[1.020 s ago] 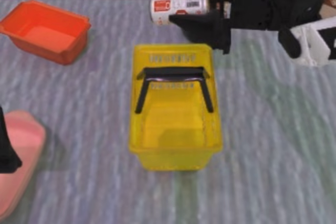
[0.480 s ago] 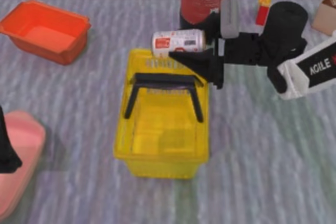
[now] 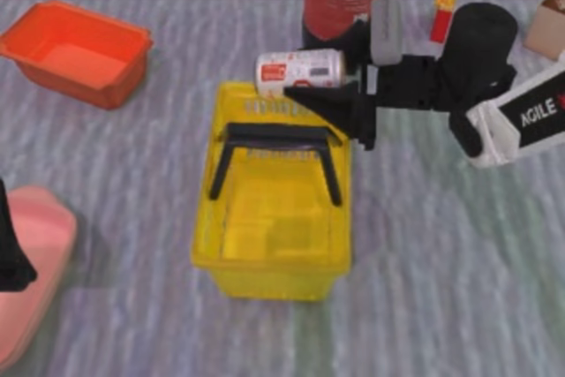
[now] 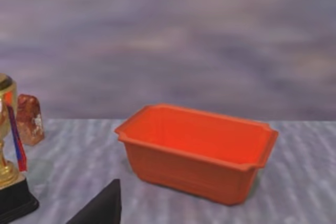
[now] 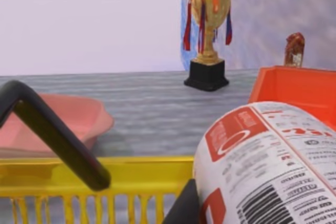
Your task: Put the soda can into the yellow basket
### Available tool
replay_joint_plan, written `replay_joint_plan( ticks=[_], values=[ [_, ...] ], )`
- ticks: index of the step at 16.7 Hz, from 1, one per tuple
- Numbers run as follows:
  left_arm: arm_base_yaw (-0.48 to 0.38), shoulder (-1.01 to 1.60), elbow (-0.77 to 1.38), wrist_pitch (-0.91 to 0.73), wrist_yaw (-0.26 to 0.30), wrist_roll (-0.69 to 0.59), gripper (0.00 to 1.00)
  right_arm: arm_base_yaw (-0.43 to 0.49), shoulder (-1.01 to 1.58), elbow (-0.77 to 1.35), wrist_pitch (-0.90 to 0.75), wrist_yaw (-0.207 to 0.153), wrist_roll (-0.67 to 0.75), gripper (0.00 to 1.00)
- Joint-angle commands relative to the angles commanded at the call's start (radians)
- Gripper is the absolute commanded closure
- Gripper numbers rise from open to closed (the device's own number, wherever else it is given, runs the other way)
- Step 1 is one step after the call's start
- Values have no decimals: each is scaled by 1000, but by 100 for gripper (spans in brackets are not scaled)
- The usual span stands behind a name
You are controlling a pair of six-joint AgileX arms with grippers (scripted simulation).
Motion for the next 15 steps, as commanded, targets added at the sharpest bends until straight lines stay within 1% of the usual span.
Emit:
replay_joint_plan(
  ticks=[7,8,15],
  values=[
    [0,0,0,0,0,0,0,0,0,0,0,0,0,2],
    [0,0,0,0,0,0,0,0,0,0,0,0,0,0],
    [0,0,0,0,0,0,0,0,0,0,0,0,0,0]
  ],
)
